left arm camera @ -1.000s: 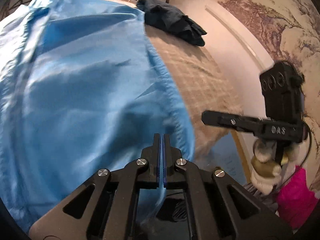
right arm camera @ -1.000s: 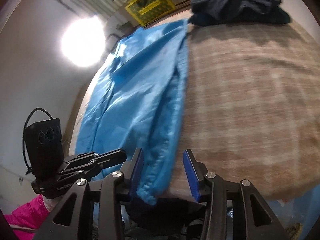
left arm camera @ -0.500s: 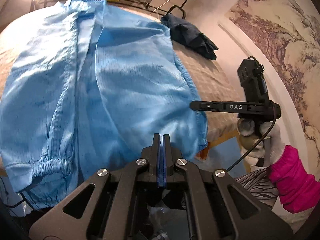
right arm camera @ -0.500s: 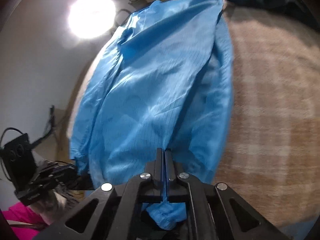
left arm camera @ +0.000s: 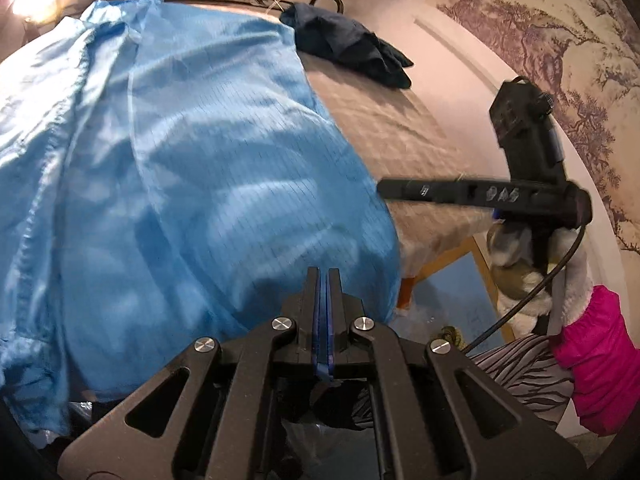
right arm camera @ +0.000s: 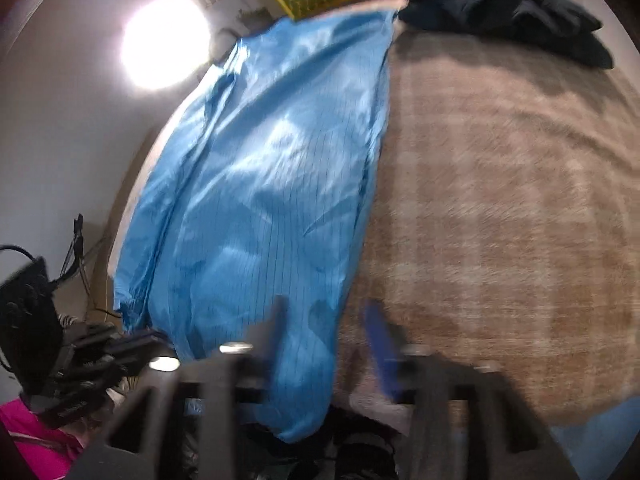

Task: Fold large clothes

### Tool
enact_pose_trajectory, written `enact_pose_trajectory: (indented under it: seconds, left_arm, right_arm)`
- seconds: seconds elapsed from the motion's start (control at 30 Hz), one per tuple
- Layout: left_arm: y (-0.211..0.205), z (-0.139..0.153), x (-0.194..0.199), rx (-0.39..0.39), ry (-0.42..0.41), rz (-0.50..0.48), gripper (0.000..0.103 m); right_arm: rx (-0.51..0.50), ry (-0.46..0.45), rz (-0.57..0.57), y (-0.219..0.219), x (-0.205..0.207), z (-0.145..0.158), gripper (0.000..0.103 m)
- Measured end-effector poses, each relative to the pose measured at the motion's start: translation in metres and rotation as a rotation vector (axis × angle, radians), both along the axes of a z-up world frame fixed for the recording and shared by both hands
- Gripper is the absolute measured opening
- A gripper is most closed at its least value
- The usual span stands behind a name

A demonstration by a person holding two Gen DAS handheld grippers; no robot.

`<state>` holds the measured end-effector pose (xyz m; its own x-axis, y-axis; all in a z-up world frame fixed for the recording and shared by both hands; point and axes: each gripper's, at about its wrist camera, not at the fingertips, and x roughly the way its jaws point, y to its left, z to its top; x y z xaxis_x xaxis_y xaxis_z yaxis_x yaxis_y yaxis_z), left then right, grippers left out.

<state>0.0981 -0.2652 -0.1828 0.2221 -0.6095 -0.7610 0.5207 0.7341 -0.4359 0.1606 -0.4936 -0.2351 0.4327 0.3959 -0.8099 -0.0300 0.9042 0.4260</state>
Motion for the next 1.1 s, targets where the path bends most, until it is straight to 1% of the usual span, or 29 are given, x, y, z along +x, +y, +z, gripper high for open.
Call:
enact_pose_trajectory:
  seconds: [0.07, 0.1, 0.13, 0.17, 0.2, 0.23, 0.27, 0.3, 0.33, 0.37, 0.43, 0.5, 0.57, 0.7, 0.77, 0.8, 0.83, 0.87, 0.9, 0.97, 1.0, 1.03, 1.07, 1.1]
  left_arm:
    - [-0.008, -0.001, -0.003, 0.009, -0.008, -0.017, 0.0]
    - [-0.011, -0.002, -0.004, 0.01, -0.011, -0.027, 0.002]
    - [-0.014, -0.003, -0.005, 0.01, -0.009, -0.035, 0.015]
    - [-0.018, -0.005, -0.006, 0.001, 0.0, -0.042, 0.025]
    - [-0.02, -0.006, -0.007, -0.013, 0.004, -0.047, 0.045]
    - [-0.022, -0.006, -0.007, -0.02, 0.001, -0.049, 0.052]
    - [-0.025, -0.006, -0.008, -0.021, -0.004, -0.051, 0.052]
    - [-0.028, -0.007, -0.009, -0.019, -0.01, -0.057, 0.052]
    - [-0.031, -0.006, -0.009, -0.021, -0.013, -0.065, 0.052]
    - [-0.034, -0.006, -0.01, -0.022, -0.015, -0.072, 0.052]
    - [-0.04, -0.004, -0.014, -0.015, -0.043, -0.1, 0.052]
    - [-0.046, -0.002, -0.017, 0.015, -0.085, -0.12, 0.052]
    - [-0.05, -0.003, -0.016, 0.027, -0.104, -0.125, 0.052]
    - [-0.053, -0.013, -0.008, 0.066, -0.12, -0.102, 0.052]
    - [-0.052, -0.019, -0.002, 0.071, -0.115, -0.079, 0.051]
    - [-0.051, -0.021, 0.002, 0.067, -0.109, -0.067, 0.041]
    - [-0.051, -0.023, 0.005, 0.06, -0.101, -0.062, 0.026]
    - [-0.05, -0.026, 0.009, 0.042, -0.088, -0.063, 0.02]
    - [-0.049, -0.027, 0.011, 0.028, -0.086, -0.067, 0.01]
    - [-0.045, -0.027, 0.012, 0.004, -0.074, -0.069, 0.006]
    - [-0.04, -0.025, 0.014, -0.016, -0.066, -0.064, 0.004]
    - [-0.037, -0.024, 0.015, -0.029, -0.062, -0.059, 0.003]
    - [-0.033, -0.021, 0.016, -0.042, -0.059, -0.053, 0.003]
    - [-0.029, -0.019, 0.017, -0.052, -0.06, -0.049, 0.003]
  right_arm:
    - [0.043, 0.01, -0.017, -0.01, -0.002, -0.004, 0.055]
    - [0.063, 0.026, -0.017, -0.013, -0.002, -0.009, 0.054]
    - [0.074, 0.043, -0.014, -0.013, -0.001, -0.014, 0.052]
    - [0.078, 0.054, -0.008, -0.013, -0.001, -0.017, 0.049]
    - [0.082, 0.069, 0.005, -0.008, 0.002, -0.023, 0.044]
    - [0.082, 0.075, 0.008, -0.006, 0.003, -0.025, 0.042]
    - [0.084, 0.064, 0.003, -0.004, 0.005, -0.026, 0.038]
    - [0.104, 0.07, 0.003, -0.004, 0.006, -0.027, 0.019]
    - [0.142, 0.083, -0.001, -0.004, 0.007, -0.029, 0.007]
    - [0.192, 0.092, -0.02, -0.005, 0.008, -0.029, 0.002]
    - [0.236, 0.073, -0.019, -0.001, 0.008, -0.021, 0.0]
    - [0.246, 0.027, 0.005, 0.005, 0.007, -0.007, 0.0]
    - [0.266, 0.007, 0.016, 0.01, 0.007, -0.001, 0.0]
    - [0.275, 0.016, 0.025, 0.018, 0.012, -0.002, 0.0]
    - [0.29, 0.016, 0.033, 0.02, 0.014, -0.001, 0.0]
    - [0.297, 0.013, 0.039, 0.022, 0.015, -0.001, 0.0]
    - [0.301, 0.011, 0.044, 0.021, 0.017, 0.001, 0.0]
    - [0.303, 0.01, 0.05, 0.023, 0.017, 0.002, 0.0]
    - [0.304, 0.011, 0.057, 0.022, 0.017, 0.002, 0.0]
    - [0.294, 0.01, 0.076, 0.025, 0.018, 0.004, 0.0]
    - [0.295, 0.006, 0.086, 0.025, 0.019, 0.006, 0.003]
    - [0.294, -0.002, 0.096, 0.025, 0.02, 0.009, 0.004]
    - [0.288, -0.009, 0.103, 0.024, 0.021, 0.011, 0.01]
    - [0.288, -0.025, 0.101, 0.018, 0.022, 0.015, 0.032]
